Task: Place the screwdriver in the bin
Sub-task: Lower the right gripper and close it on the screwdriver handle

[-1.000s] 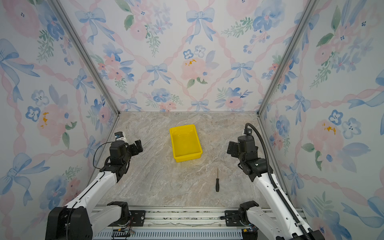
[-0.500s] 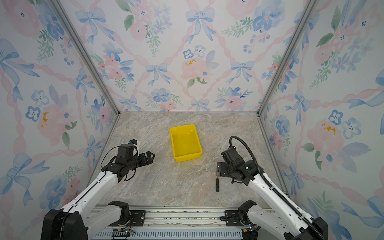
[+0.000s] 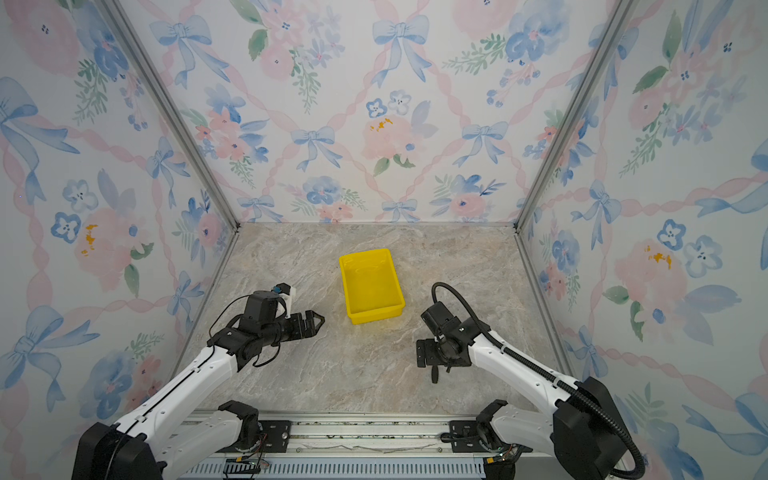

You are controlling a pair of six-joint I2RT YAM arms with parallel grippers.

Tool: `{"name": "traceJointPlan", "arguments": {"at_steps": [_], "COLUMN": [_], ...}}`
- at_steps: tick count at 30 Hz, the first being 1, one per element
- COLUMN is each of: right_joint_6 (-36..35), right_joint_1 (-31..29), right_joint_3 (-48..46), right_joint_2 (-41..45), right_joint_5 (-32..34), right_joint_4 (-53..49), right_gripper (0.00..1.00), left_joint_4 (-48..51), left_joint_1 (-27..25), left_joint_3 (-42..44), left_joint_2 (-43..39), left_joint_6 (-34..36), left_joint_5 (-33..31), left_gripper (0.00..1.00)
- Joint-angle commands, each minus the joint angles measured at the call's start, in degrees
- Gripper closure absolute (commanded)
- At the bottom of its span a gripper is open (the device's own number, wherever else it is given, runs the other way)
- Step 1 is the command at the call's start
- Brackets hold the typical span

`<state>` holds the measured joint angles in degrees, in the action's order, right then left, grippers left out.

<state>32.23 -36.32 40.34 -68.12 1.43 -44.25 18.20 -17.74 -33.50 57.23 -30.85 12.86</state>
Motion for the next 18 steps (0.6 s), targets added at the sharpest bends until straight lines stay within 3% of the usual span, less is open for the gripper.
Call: {"name": "traceJointPlan", "arguments": {"at_steps": [1, 6, 14, 18], "right_joint_6": [1.28, 2.05, 2.79, 2.68], "right_joint_1": [-1.16, -1.70, -1.65, -1.74], "right_joint_3": [-1.94, -3.28, -5.90, -6.44], "right_joint_2": [-0.83, -1.03, -3.02, -4.26], "right_joint_5": [-1.34, -0.21, -0.20, -0.55], "right_joint_4": [1.11, 2.28, 5.80, 6.89], "right_gripper": [0.07, 0.28, 0.35, 0.44], "left_joint_4": [1.23, 1.28, 1.23, 1.25], "left_joint_1": [-0.28, -0.20, -0.25, -0.20], "left_joint_3": [-1.48, -1.09, -0.06, 0.18], "left_joint_2": [0.26, -0.37, -1.39, -1.53], "left_joint_6": [0.76, 0.83, -0.43, -0.44], "left_joint_5": [-0.56, -0.63, -2.98, -3.76], "left_gripper": [0.02, 0.02, 0.02, 0.02]}}
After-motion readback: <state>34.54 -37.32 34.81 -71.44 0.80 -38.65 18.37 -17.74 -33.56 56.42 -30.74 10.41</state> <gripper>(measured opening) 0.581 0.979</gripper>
